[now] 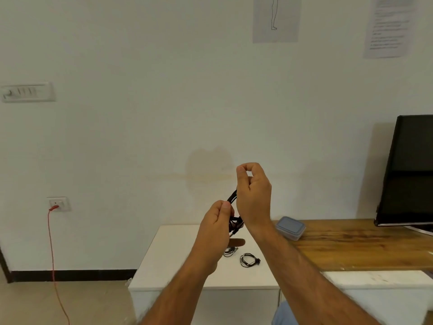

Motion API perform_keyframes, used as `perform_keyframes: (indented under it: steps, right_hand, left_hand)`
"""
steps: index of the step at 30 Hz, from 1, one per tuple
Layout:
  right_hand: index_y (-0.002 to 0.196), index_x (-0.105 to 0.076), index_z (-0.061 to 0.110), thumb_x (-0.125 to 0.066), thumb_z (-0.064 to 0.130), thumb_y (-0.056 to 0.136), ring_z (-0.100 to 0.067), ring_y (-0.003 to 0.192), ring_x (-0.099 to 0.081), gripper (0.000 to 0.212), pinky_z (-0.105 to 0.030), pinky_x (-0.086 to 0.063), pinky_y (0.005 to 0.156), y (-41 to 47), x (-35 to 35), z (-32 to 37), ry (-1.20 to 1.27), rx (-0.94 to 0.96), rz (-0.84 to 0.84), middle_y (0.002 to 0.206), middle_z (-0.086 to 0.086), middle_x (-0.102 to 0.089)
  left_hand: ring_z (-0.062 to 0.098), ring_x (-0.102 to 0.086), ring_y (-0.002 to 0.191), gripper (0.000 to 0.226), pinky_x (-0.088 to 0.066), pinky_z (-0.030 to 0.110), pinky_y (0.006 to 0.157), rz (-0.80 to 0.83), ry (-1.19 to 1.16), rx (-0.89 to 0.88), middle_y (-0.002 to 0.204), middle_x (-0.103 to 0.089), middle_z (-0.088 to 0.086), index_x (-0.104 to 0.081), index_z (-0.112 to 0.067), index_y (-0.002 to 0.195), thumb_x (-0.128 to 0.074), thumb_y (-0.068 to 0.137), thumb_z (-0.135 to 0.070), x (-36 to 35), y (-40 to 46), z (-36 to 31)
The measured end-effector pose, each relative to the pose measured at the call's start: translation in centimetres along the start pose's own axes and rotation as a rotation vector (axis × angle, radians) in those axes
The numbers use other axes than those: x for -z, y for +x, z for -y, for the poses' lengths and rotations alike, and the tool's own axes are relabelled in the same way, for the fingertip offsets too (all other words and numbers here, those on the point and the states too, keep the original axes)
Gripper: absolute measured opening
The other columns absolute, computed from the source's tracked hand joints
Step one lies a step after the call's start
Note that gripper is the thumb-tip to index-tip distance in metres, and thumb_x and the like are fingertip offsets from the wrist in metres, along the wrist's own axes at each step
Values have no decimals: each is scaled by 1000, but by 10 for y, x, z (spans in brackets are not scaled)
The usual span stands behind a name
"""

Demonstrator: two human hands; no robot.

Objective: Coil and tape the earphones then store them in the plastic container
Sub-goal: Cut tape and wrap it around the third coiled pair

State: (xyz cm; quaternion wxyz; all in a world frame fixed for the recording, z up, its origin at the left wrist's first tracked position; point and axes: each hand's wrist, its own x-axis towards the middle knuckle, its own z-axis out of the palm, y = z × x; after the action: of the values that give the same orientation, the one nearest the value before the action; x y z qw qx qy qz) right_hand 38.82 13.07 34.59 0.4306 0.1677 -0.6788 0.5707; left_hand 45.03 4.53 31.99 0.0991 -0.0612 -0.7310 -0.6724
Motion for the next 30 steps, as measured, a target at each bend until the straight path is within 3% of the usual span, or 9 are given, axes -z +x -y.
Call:
perform_keyframes:
  steps: [4, 6, 10, 15, 19, 22, 26, 30]
  right_hand:
    - [93, -56, 16, -50, 18, 102, -10, 39, -34, 11, -20, -24, 40, -2, 1, -5, -68, 118, -10, 46, 11, -35]
    - [94, -58, 11, -49, 20, 102, -11, 39, -35, 15, -16, -22, 40, -3, 2, -6, -114, 198, -32, 47, 13, -32]
    - [97, -60, 6, -44, 29, 101, -6, 38, -34, 28, -12, -23, 40, -6, 1, -5, -144, 292, -73, 51, 19, -30]
    - [97, -61, 6, -43, 29, 100, -6, 39, -38, 29, -10, -24, 41, -8, -2, -7, -102, 269, -130, 52, 19, -32]
    - [98, -61, 6, -46, 28, 101, -5, 41, -41, 27, -10, -26, 42, -10, -4, -8, -101, 230, -117, 52, 21, -33]
    - [98, -60, 8, -47, 25, 101, -8, 41, -41, 21, -12, -26, 42, -11, -6, -12, -96, 164, -109, 51, 17, -36]
    - [98, -60, 6, -50, 17, 101, -6, 41, -42, 15, -11, -27, 41, -9, -7, -11, -74, 105, -114, 52, 16, -39]
    - [98, -59, 9, -51, 17, 101, -5, 43, -44, 12, -11, -30, 42, -9, -7, -7, -43, 69, -108, 53, 15, -40]
  left_hand:
    - [16, -53, 84, 35, -54, 34, 72, -6, 166, -22, 93, -57, 10, -56, -15, 92, -31, 105, -35, 6, 1, -1]
    - [15, -51, 81, 35, -46, 26, 71, -40, 218, -53, 89, -59, 8, -56, -18, 87, -32, 105, -35, 9, 1, -2]
    - [13, -52, 75, 36, -42, 22, 63, -39, 100, -1, 84, -60, 0, -52, -16, 82, -32, 105, -34, 8, -3, -7]
    - [15, -60, 78, 36, -56, 30, 66, 21, -61, 164, 92, -62, 5, -55, -16, 88, -33, 105, -37, 7, -7, -10]
    - [16, -72, 82, 43, -61, 37, 70, 107, -81, 253, 106, -65, 7, -56, -11, 114, -29, 105, -43, 8, -9, -12]
    - [15, -71, 86, 40, -58, 37, 72, 86, -48, 249, 106, -64, 4, -55, -13, 105, -29, 105, -43, 9, -8, -11]
    - [7, -55, 83, 35, -52, 33, 75, -31, 44, 136, 95, -58, -4, -55, -19, 91, -31, 105, -41, 7, -4, -7]
    - [21, -58, 101, 33, -60, 42, 76, -38, -90, 164, 108, -59, 9, -59, -19, 95, -34, 104, -39, 5, -4, -8]
